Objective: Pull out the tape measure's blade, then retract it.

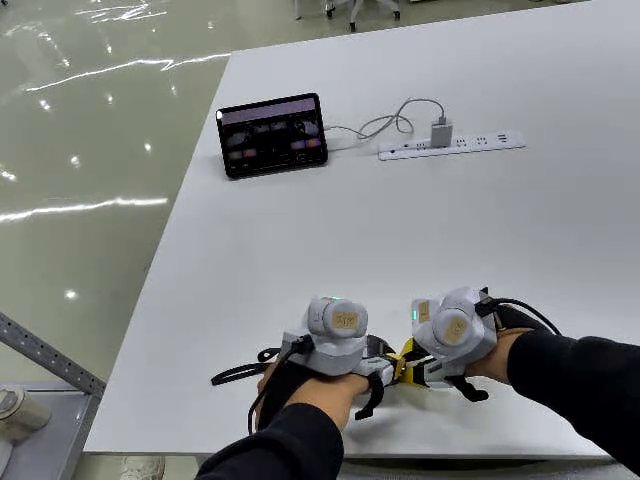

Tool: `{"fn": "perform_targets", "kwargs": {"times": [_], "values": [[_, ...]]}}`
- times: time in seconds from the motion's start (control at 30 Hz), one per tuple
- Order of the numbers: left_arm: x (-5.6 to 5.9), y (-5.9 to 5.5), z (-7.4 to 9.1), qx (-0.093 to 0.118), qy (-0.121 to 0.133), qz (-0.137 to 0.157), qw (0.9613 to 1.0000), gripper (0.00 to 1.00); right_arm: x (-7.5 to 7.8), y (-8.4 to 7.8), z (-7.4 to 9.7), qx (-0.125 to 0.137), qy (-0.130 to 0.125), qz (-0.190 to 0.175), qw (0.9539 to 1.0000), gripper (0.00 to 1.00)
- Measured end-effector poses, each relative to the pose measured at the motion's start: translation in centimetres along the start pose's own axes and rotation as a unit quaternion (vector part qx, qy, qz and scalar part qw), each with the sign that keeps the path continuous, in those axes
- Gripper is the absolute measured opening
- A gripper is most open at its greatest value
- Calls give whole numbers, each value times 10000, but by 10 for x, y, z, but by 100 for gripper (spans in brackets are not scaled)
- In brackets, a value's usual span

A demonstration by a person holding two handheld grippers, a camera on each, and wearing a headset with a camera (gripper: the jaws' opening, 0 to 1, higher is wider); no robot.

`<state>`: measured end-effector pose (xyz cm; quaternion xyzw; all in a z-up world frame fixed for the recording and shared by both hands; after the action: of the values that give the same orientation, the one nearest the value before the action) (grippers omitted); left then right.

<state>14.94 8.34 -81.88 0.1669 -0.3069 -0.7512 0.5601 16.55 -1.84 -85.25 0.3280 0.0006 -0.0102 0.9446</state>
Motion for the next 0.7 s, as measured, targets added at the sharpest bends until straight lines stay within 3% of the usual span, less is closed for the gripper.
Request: {"fn": "perform_targets", "kwargs": {"times": [0.13,0.27,0.43,0.5,0.57,0.6,0.7], "values": [[-1,-1,2,30,-56,-16,10000,60,-1,-2,1,127,-45,-114,9998,12],[-1,-2,2,-191,-210,-42,9996,60,2,-2,2,84,-163,-248,9995,18],[-5,-1,4,-108,-450,-145,9988,60,5,0,10,190,-313,-394,9986,24],[-8,3,5,82,-584,-226,9980,64,7,0,15,268,-402,-460,9978,28],[-14,5,10,96,-632,-312,9975,73,10,-1,24,346,-490,-520,9968,33],[-18,11,12,356,-754,-381,9958,78,11,-3,31,433,-537,-609,9958,35],[-24,17,17,518,-1195,-386,9907,90,12,-9,47,500,-656,-707,9941,40]]}}
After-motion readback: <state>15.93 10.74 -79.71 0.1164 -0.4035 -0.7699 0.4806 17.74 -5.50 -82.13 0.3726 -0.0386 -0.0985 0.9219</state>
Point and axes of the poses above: the centre of the closed fingertips' face, and the gripper's own axes: z roughly backward along the fingers, x roughly to its right, y roughly out of its top, the point moved 7 cm from there along z, roughly backward along the fingers, and after that the axes turned 1 degree about -z, right-handed, at the moved point
